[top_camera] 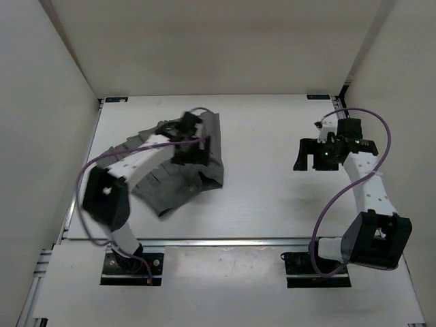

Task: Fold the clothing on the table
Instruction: Move the skirt to the center of the board, then flatten the skirt out

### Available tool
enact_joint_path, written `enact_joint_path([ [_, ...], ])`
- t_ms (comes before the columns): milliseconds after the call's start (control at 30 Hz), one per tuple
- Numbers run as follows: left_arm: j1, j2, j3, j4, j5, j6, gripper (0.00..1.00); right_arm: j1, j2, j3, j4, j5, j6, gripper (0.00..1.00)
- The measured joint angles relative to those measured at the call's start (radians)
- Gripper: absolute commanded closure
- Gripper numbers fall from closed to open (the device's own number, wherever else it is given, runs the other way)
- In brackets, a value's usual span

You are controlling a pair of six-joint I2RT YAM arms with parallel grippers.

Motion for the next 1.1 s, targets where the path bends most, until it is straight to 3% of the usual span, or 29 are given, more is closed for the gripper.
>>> enact_joint_path([
  [167,0.28,-0.469,-0.253,0.114,-0.095,-0.012,0.01,0.088,0.059,0.04,0.016,-0.169,-0.033,0.01],
  [300,0.295,-0.755,-0.346,0.157,-0.086,-0.016,0.02,0.085,0.15,0.057,0.093,-0.364,0.043,0.01],
  [433,0.304,-0.802,-0.459,0.125,-0.058,-0.058,0.02,0.155,0.217,0.057,0.154,-0.417,0.1,0.01],
  [500,0.275,-0.779,-0.537,0.076,-0.062,-0.087,0.01,0.256,0.23,0.057,0.176,-0.365,0.084,0.01],
  [600,0.235,-0.786,-0.629,-0.036,-0.075,-0.12,0.02,0.503,0.216,0.016,0.29,-0.167,-0.003,0.01],
  [767,0.251,-0.932,-0.647,-0.14,-0.117,-0.146,0.02,0.882,0.093,-0.265,0.594,0.169,-0.165,0.02],
  [833,0.298,-0.991,-0.644,-0.175,-0.126,-0.139,0.01,0.952,0.086,-0.319,0.665,0.259,-0.19,0.03],
  [967,0.413,-1.043,-0.635,-0.227,-0.124,-0.098,0.01,0.977,0.127,-0.329,0.821,0.397,-0.193,0.05],
  [1100,0.418,-1.03,-0.621,-0.267,-0.122,-0.077,0.01,0.986,0.205,-0.312,0.941,0.455,-0.193,0.06],
])
